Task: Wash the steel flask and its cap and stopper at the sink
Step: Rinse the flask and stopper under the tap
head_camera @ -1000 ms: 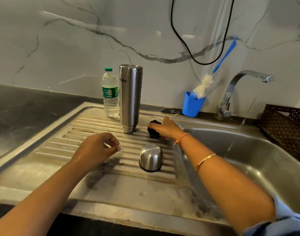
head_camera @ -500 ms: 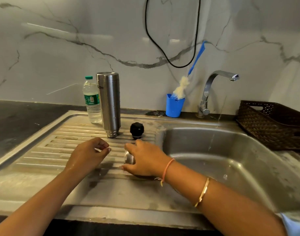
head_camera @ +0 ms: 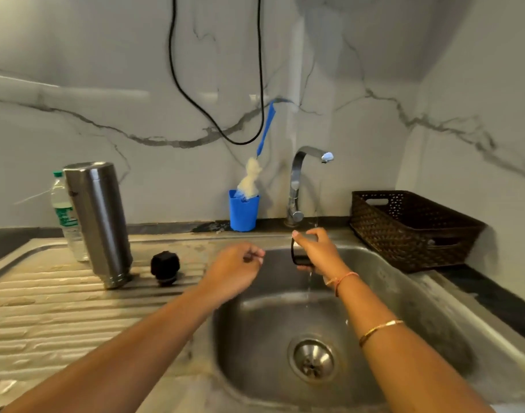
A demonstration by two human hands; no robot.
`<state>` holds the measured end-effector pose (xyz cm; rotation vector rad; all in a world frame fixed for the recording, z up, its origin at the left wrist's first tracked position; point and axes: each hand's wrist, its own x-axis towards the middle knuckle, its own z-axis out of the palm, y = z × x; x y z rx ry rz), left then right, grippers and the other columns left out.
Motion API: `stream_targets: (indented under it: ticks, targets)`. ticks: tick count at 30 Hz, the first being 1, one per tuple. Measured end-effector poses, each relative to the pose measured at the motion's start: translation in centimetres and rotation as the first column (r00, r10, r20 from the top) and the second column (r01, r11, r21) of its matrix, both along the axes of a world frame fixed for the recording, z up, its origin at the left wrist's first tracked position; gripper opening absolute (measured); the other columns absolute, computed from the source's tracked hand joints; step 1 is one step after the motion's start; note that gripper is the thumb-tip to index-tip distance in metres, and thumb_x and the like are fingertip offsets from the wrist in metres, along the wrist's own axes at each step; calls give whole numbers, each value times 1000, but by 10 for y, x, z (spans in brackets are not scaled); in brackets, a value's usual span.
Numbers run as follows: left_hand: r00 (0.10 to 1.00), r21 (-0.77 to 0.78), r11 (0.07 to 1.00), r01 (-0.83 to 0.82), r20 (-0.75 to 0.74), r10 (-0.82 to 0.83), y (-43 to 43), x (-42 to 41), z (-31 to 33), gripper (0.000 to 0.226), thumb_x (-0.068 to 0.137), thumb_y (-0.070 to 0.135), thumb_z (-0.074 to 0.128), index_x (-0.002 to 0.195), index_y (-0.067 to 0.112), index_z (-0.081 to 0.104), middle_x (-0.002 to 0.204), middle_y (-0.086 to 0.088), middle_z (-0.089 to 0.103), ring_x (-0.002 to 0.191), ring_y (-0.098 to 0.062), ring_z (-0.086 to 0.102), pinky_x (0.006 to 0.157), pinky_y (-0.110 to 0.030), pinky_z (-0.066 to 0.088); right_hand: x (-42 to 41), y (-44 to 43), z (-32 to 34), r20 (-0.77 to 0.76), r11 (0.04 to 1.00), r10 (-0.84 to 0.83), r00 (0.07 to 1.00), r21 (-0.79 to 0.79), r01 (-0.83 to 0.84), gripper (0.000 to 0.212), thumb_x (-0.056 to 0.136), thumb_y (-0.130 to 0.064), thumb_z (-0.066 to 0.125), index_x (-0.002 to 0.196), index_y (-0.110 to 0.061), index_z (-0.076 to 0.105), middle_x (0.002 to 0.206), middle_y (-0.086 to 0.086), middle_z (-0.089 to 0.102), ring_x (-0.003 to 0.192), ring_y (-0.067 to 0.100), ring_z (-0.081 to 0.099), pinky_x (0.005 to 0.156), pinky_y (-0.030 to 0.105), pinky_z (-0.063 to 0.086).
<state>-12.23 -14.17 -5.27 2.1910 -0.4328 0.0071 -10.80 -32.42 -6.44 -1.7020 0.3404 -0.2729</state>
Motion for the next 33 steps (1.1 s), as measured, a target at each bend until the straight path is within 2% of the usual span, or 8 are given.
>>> stream_targets:
  ticks: [9,15,18,21,24,26,29,33]
  targets:
    - [938,-352,936,-14,-329,-110,-107,63,12,23,102,30,38,92,18,55,92,-3,58,85,-16,56,93,-38,48,51,-42,-6,29,979,-109,994,177,102,45,89,-46,59,116,-12,46,115,16,55,95,30,62,68,43,59]
    - [878,-652,747,-126,-424,-223,-144,95,6,36,101,37,39,107,12,64,93,-8,66,89,-19,61,85,-35,51,80,-46,-8,329,917,-119,937,-325,231,38,92,-53,46,96,-17,54,96,8,62,86,26,60,72,36,50]
    - [944,-562,824,77,-224,-241,-148,104,0,30,101,33,38,101,13,62,98,-9,65,93,-20,62,94,-35,49,87,-57,-5,221,973,-221,950,-14,229,41,93,-54,42,94,-16,58,89,9,64,78,24,62,65,36,54]
    - [973,-297,932,206,-40,-228,-140,111,-10,25,101,28,39,100,14,60,98,-7,64,93,-18,61,82,-23,48,82,-63,0,-95,905,-16,995,422,55,50,94,-52,37,88,-9,62,73,12,62,53,17,55,42,20,43]
    - [972,-432,891,140,-111,-206,-138,117,-14,30,102,29,37,93,14,61,90,-5,63,86,-16,59,77,-23,44,92,-60,-9,17,979,-145,989,-141,146,47,94,-53,37,102,-13,60,91,9,64,77,23,62,64,32,54]
    - [919,-649,761,-23,-312,-239,-142,119,-9,34,102,31,37,97,11,65,87,-9,64,85,-19,60,79,-33,49,95,-58,-13,340,620,-94,936,-715,322,43,96,-49,32,108,-16,57,100,8,60,89,26,60,71,37,52]
    - [813,-755,633,-171,-471,-342,-148,117,-1,31,103,22,36,104,8,64,87,-11,69,83,-20,65,66,-35,57,95,-65,-11,479,323,161,863,-852,413,49,93,-42,21,102,-16,62,99,8,59,90,26,56,62,36,49]
    - [817,-754,643,-137,-453,-357,-155,112,1,29,103,25,37,100,9,61,86,-11,68,81,-21,64,67,-35,55,95,-66,-5,288,749,-214,933,-565,346,34,93,-45,37,87,-17,55,94,8,61,84,27,59,68,34,46]
